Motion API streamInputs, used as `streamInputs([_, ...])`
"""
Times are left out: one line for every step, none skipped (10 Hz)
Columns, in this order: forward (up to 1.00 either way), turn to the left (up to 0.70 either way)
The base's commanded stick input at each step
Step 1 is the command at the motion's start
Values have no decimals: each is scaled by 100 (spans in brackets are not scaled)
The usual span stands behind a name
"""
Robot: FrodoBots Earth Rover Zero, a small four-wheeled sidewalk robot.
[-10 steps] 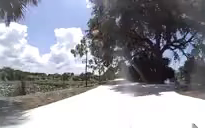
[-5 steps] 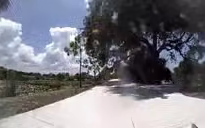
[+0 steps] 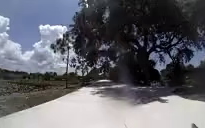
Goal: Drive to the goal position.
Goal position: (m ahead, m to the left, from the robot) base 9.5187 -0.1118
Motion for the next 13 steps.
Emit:
streamInputs([85,0])
streamInputs([85,0])
streamInputs([85,0])
streamInputs([85,0])
streamInputs([85,0])
streamInputs([85,0])
streamInputs([85,0])
streamInputs([85,0])
streamInputs([85,0])
streamInputs([85,0])
streamInputs([85,0])
streamInputs([85,0])
streamInputs([85,0])
